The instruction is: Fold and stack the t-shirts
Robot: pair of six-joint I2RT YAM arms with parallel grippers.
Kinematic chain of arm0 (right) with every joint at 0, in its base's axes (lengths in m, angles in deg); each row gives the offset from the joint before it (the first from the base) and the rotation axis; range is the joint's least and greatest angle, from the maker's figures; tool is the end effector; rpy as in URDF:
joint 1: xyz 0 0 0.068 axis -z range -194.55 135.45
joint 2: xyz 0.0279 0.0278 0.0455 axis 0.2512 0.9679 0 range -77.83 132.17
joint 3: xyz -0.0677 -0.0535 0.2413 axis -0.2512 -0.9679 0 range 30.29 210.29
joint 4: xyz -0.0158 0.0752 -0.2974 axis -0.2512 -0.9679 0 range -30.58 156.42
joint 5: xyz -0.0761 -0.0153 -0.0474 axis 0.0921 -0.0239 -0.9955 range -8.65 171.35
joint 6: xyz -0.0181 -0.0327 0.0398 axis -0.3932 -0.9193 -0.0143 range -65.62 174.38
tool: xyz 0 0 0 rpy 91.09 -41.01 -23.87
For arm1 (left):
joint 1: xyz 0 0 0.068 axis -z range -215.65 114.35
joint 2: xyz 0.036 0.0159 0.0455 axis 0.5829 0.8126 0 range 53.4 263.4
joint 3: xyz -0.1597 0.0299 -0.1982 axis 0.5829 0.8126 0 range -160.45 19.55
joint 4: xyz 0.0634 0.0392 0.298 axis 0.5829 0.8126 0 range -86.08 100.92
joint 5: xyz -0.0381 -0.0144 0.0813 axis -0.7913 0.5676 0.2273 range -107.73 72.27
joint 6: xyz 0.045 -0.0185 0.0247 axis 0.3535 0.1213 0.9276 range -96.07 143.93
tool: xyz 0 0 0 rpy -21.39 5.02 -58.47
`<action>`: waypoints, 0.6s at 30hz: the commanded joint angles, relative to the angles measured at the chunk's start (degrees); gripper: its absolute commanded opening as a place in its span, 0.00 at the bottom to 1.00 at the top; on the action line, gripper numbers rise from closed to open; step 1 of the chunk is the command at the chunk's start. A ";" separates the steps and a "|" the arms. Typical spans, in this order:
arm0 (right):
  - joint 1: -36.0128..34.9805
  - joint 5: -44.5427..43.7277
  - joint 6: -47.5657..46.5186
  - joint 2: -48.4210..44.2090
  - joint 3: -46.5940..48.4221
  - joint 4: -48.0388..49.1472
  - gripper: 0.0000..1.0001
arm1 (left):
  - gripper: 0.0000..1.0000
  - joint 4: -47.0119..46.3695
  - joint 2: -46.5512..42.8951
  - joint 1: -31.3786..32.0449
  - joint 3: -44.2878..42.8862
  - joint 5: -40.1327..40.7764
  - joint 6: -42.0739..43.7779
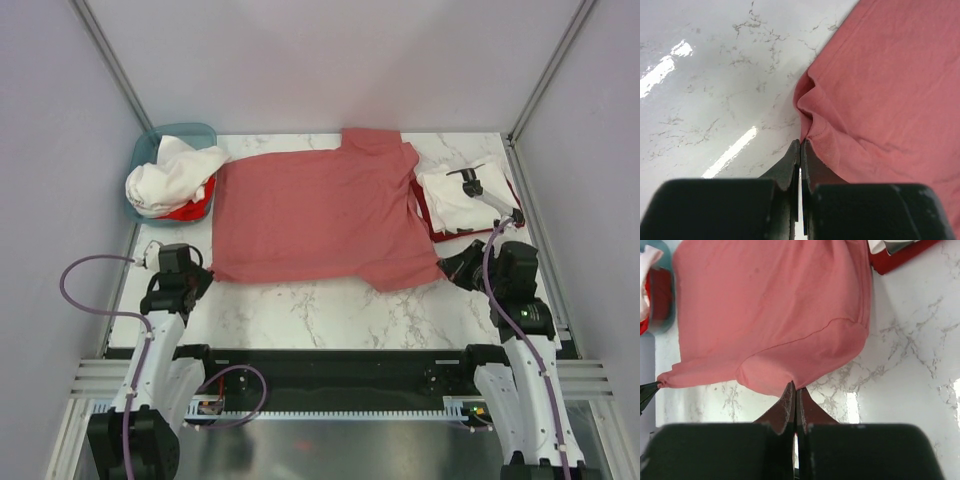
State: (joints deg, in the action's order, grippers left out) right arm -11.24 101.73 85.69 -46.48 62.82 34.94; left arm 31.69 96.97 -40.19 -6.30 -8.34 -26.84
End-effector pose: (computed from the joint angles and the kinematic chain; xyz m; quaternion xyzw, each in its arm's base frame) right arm 0.1951 0.0015 0.2533 0.1699 0.8412 0.2673 0.4382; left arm 0.2148 0.0231 0.1729 -0.4556 0.8027 -0.0785 0.3768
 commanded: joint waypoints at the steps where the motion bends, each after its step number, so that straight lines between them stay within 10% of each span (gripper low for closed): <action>1: 0.03 -2.37 -1.69 5.54 3.67 2.56 0.00 | 0.02 -1.05 2.56 -0.39 -2.54 3.01 -1.53; 18: -8.50 -15.19 3.58 34.82 16.76 15.31 0.00 | 0.02 -5.00 22.86 -0.39 -15.98 3.00 -6.89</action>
State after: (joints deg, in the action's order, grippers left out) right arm -19.70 91.15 87.66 -13.56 74.97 46.06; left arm 28.65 117.21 -40.19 -18.71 -8.13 -29.83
